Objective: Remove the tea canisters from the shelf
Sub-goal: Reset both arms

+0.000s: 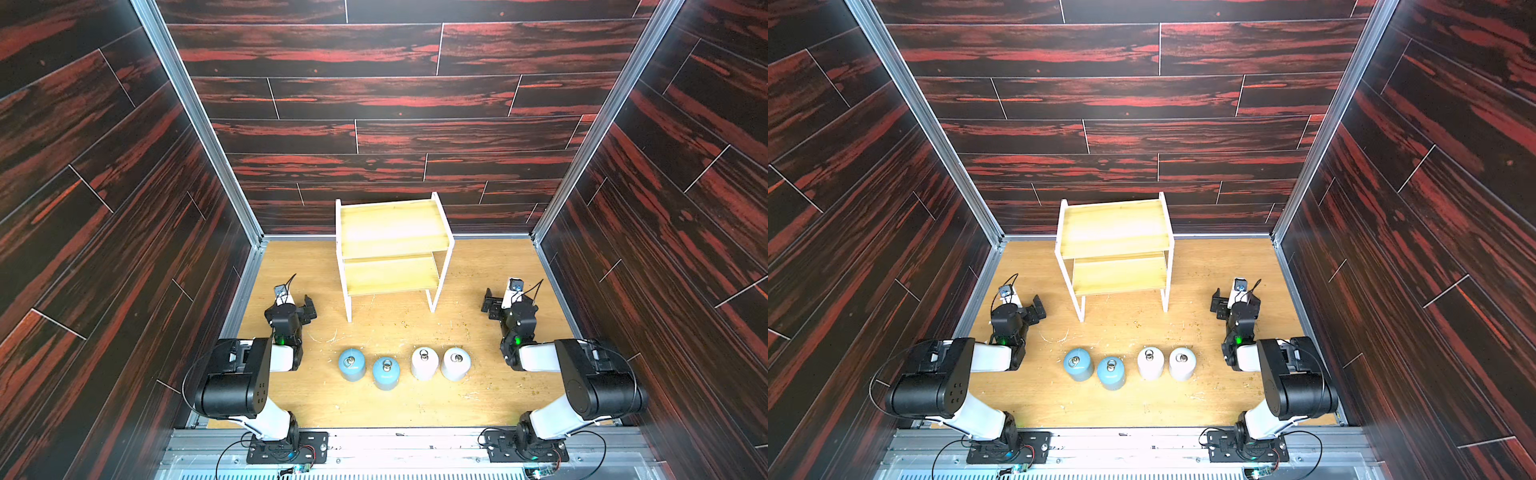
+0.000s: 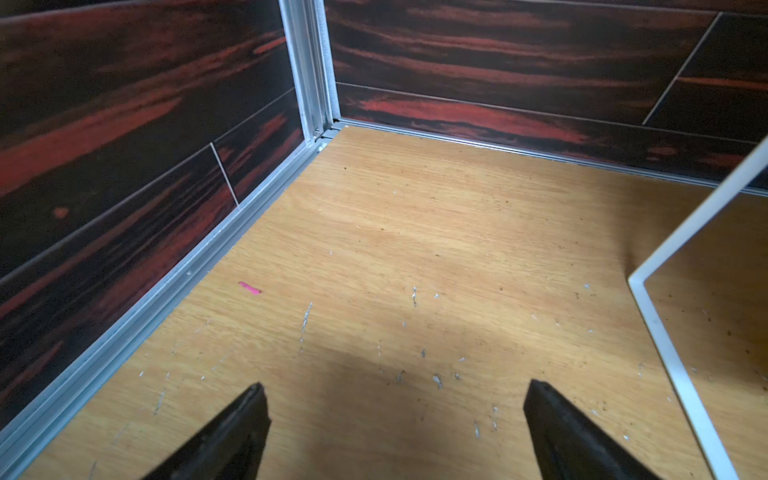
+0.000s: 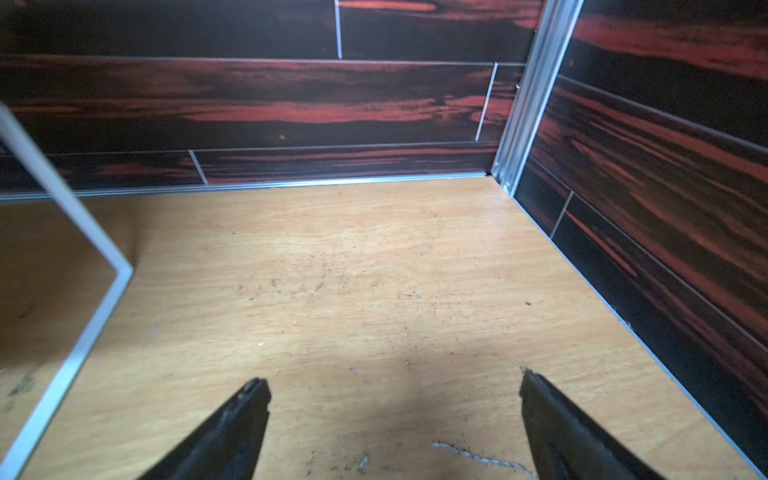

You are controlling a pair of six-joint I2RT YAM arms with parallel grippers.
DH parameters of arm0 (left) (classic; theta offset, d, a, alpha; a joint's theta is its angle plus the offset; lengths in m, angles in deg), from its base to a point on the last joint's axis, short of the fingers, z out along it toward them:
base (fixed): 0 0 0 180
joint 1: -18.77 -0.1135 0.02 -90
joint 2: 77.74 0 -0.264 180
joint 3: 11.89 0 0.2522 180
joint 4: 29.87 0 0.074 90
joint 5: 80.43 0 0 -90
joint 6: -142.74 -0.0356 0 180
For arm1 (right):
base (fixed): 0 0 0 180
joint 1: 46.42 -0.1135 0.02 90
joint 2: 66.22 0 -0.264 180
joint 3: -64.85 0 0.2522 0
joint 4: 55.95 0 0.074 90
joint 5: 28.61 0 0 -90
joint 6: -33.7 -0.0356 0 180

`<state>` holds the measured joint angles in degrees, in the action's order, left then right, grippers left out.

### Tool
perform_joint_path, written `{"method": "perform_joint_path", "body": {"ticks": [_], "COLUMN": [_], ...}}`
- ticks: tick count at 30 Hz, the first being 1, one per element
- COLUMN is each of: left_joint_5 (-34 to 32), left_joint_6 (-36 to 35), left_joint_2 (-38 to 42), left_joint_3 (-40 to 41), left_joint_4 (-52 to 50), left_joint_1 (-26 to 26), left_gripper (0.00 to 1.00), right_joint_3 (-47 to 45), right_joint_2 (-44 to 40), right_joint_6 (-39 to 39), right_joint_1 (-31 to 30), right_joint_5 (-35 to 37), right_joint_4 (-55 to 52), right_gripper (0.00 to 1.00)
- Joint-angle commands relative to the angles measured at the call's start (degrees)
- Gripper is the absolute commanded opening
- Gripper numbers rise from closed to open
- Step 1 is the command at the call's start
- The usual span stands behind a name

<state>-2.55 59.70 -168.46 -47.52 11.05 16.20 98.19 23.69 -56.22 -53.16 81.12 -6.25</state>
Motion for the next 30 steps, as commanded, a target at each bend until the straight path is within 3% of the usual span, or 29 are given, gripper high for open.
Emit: {"method": "perform_joint_path", "body": {"ticks": [1,3,5,7,30], "left_joint_5": [1.04,1.05,1.07,1.05,1.00], "left_joint_6": [-0.82,-0.84,-0.87,-0.81,-0.83], "left_joint_2": [-0.04,-0.02,-0.02,0.00,0.07], "left_joint_3": [-0.71,-0.65,-0.63,-0.59,-0.54], "left_joint_4": [1.14,1.18,1.17,1.31,1.40], "left_joint_1": [-0.20,-0.16,-0.16,-0.16,-0.16], "left_gripper": [1.00,1.00,1.00,1.00,1.00], "right_joint_3": [-5.36,-7.08,-4.90,-5.66,-5.25], "right_joint_2": [1.06,2.78,0.81,2.34,1.87], "right_joint_6": [1.50,2.40,1.83,2.33,2.29], "right_joint_1": [-0.21,-0.42,-0.56,-0.62,-0.72], "right_joint_5": [-3.05,-2.96,-2.60,-2.46,-2.30], "right_joint_4": [12.77,19.89,11.68,15.94,14.40], "right_gripper": [0.98,0.98,0.98,0.98,0.99]}}
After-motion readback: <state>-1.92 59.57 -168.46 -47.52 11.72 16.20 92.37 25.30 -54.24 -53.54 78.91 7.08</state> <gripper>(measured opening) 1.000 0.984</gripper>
